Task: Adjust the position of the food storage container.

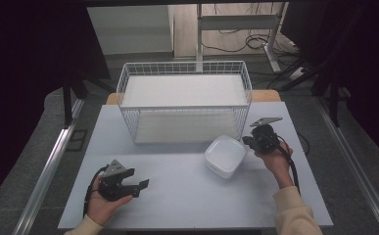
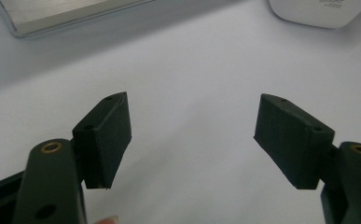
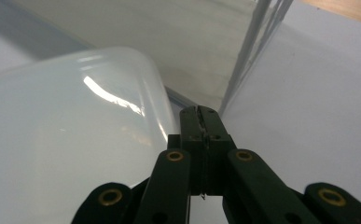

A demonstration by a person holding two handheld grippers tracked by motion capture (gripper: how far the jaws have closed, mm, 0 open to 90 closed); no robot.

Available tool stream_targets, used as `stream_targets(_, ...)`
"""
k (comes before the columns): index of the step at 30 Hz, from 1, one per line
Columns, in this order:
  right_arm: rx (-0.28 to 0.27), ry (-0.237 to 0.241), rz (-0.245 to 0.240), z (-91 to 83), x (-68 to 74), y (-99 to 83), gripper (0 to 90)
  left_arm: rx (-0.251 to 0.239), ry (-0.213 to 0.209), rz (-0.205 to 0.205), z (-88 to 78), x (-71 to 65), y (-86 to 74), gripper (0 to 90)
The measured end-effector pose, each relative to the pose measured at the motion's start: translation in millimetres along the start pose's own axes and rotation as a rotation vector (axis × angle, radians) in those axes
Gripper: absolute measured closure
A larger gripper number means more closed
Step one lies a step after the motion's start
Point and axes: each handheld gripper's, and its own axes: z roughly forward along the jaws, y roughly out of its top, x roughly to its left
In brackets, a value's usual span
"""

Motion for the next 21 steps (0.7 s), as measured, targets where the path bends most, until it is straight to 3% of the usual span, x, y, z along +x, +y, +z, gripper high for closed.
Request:
stream_targets(13, 0.024, 0.014, -0.076, 13.9, 1.9, 0.4, 89.8, 0.002, -0.002, 0.002, 0.6, 0.5, 0.1, 26.7)
stream_targets(21, 0.026, 0.041, -0.108, 19.1, 14.8, 2.5, 89.9, 0.005, -0.003, 0.000, 0.4, 1.5, -0.2, 26.6)
